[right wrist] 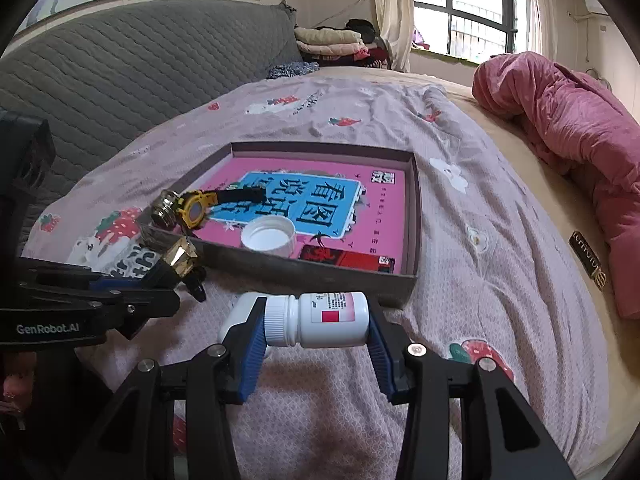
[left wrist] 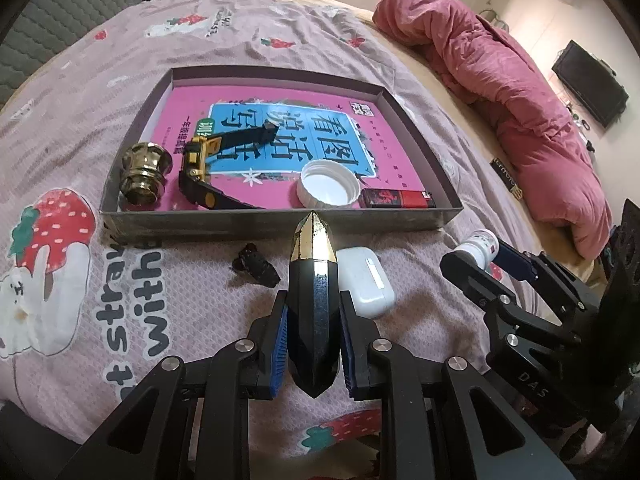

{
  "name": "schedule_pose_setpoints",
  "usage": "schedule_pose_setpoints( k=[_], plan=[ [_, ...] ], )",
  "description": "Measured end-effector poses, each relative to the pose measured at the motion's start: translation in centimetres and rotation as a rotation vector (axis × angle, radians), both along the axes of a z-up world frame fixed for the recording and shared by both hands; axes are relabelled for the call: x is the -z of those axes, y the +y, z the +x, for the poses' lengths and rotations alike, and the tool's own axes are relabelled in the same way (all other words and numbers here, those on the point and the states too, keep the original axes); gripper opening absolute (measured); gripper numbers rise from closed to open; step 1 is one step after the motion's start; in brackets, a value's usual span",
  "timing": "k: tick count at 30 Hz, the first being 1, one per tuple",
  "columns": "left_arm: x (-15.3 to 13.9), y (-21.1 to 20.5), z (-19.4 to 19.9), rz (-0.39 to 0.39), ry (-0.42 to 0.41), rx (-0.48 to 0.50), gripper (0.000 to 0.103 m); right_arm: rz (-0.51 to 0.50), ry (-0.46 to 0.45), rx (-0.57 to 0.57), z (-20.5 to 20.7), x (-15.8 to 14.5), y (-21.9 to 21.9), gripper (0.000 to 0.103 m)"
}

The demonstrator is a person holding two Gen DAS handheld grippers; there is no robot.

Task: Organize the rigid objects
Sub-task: 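Lift and carry the marker with the left tool toward the tray while the right tool carries the pill bottle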

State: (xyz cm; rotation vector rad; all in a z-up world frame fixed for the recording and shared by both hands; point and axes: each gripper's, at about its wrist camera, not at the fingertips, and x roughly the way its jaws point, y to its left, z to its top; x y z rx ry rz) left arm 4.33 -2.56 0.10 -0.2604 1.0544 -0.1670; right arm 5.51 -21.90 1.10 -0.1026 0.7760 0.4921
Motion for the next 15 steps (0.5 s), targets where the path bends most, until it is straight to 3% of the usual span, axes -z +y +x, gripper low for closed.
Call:
schedule_pose_setpoints(
  k=[15],
  plan=[
    [-1.4,0.0,0.0,0.048,-0.06,0.0,0.023,0.0,-0.058,0.009,-0.3,-1.2,0.1,0.046]
  ],
)
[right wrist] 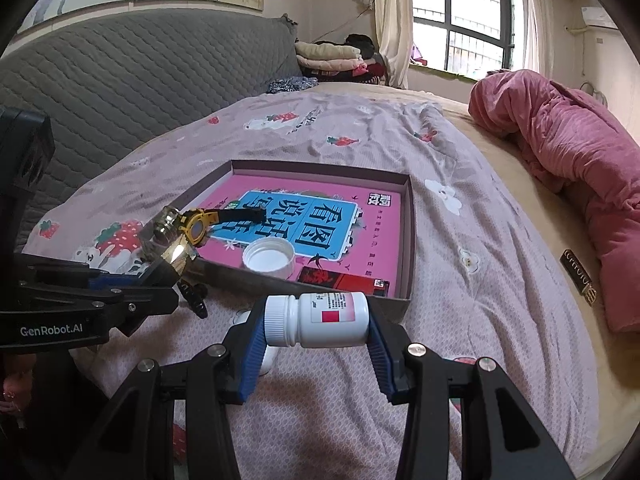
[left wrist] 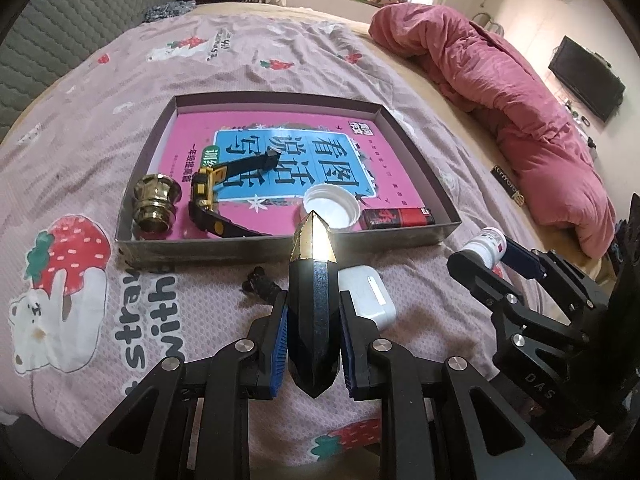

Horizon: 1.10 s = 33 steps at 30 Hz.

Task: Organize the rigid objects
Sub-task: 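Lift and carry the marker with the left tool toward the tray while the right tool carries the pill bottle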

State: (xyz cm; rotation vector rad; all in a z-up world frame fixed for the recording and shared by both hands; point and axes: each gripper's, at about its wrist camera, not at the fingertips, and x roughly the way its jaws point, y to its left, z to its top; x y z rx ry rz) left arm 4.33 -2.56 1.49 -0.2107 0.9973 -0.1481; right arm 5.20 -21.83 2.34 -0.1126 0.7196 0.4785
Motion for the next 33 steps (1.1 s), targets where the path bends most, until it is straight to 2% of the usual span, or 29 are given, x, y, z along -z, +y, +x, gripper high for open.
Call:
schedule_pose_setpoints(
  k=[16,33],
  plan=[
    [-0.9,1.4,1.9,-0.018,-0.032,-0.039,0.023,0.016,-0.025,-0.02,1.1,-1.1,1.5,0.046],
    [-0.4,2.6,5.4,-0.047,-0.034,-0.08,0.023,0.003,-0.013,-0.04,3.4,-0.6,3.7,0.046]
  ],
)
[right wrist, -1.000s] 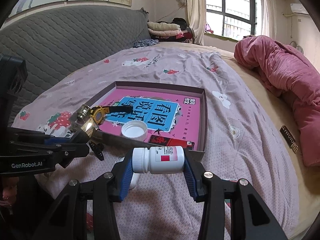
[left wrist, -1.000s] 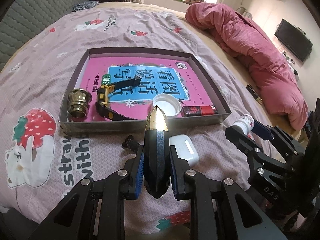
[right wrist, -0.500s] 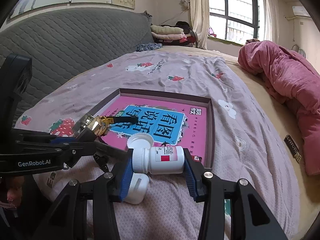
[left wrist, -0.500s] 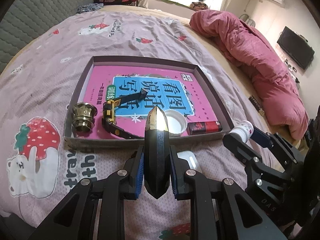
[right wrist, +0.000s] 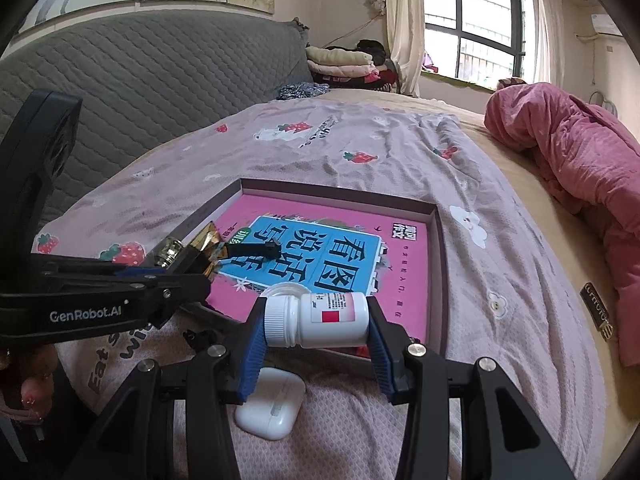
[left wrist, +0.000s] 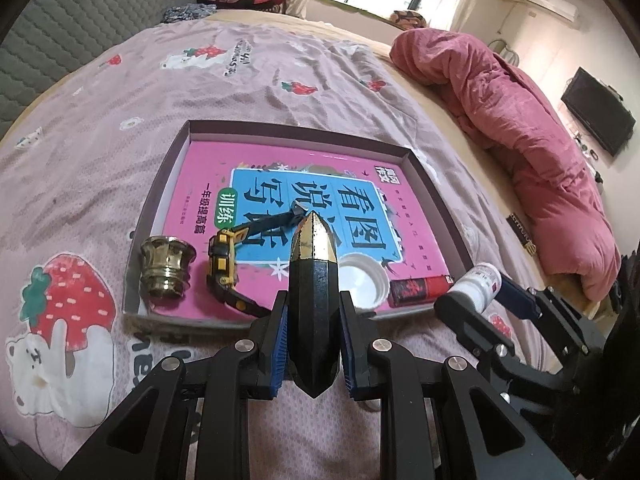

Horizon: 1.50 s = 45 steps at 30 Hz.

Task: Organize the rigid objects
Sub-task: 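Lower the marker beside the tape measure while the right tool lowers the pill bottle by the cap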

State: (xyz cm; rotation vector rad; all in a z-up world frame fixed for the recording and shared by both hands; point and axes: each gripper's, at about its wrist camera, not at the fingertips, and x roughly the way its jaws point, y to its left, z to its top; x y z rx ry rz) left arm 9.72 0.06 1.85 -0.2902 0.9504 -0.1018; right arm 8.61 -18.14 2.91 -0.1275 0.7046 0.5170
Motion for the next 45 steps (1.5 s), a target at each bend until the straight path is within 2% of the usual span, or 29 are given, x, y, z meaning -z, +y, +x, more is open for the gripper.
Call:
schedule_pose_setpoints(
  k=[16,20,32,45],
  plan=[
    [1.0,-0.3,2.2,0.005,0.019,0.004,0.023,-0.04,0.027,-0.014,2.6,1.5,2.0,0.046],
    [1.1,-0.2,2.6,0.004,0.019,0.004,0.023,-0.119,-0.014,-0.041,2.6,1.9,2.9,0.046],
    [1.9,0.1,3.3,-0.004,0.049,0.009,0.023,-0.194,-0.012,-0.097,3.7,3.0,5.0,0.046],
    [2.8,0.0,4.1,-0.006,0.077,0.01,0.023,-0.217,0.014,-0.142,3.8,4.0,5.8,0.046]
  ],
)
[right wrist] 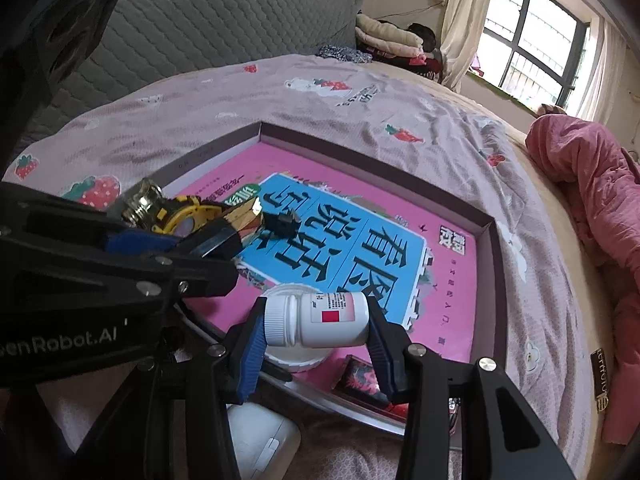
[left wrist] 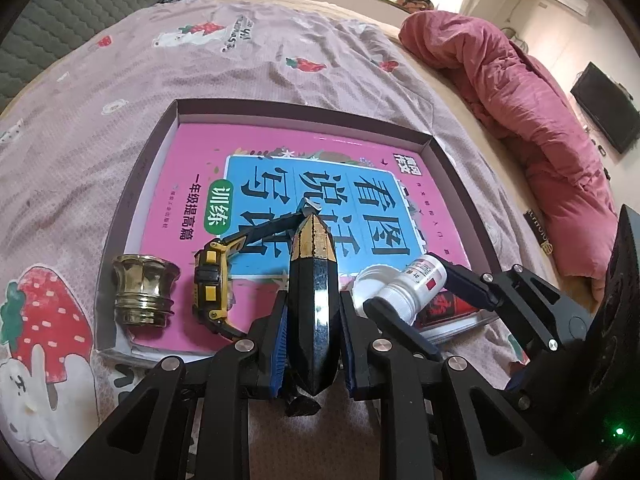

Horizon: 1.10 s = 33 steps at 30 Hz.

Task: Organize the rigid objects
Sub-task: 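Lower the marker beside the tape measure while the right tool lowers the pill bottle by the cap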

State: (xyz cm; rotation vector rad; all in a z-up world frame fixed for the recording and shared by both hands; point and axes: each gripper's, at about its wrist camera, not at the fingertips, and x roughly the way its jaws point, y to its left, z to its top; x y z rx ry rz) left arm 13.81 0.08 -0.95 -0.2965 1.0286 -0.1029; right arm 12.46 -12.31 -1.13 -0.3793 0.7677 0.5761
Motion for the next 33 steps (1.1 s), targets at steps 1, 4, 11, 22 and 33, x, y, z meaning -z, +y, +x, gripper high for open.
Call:
schedule_pose_setpoints(
  k=[1,4,11,22,33],
  plan=[
    [0.1,0.0,0.1,0.001,0.002,0.0,0.023,-0.001,0.003,0.001,0.0,0.0,0.0,0.046],
    [0.3,-0.1,0.3,-0.003,0.009,0.0,0.023,-0.002,0.009,0.008,0.1,0.2,-0.1,0.046],
    [0.9,-0.1,0.6,-0.005,0.037,-0.008,0.023,0.016,0.025,0.021,0.3,0.2,-0.3,0.046],
    [1.1,-0.2,0.7,-0.015,0.052,-0.005,0.023,0.016,0.052,0.023,0.8,0.1,-0.1,0.046],
    [0.9,-0.2,0.5,-0.014,0.052,-0.005,0.023,0.05,0.062,0.016,0.5,-0.5,-0.3,0.052]
  ],
)
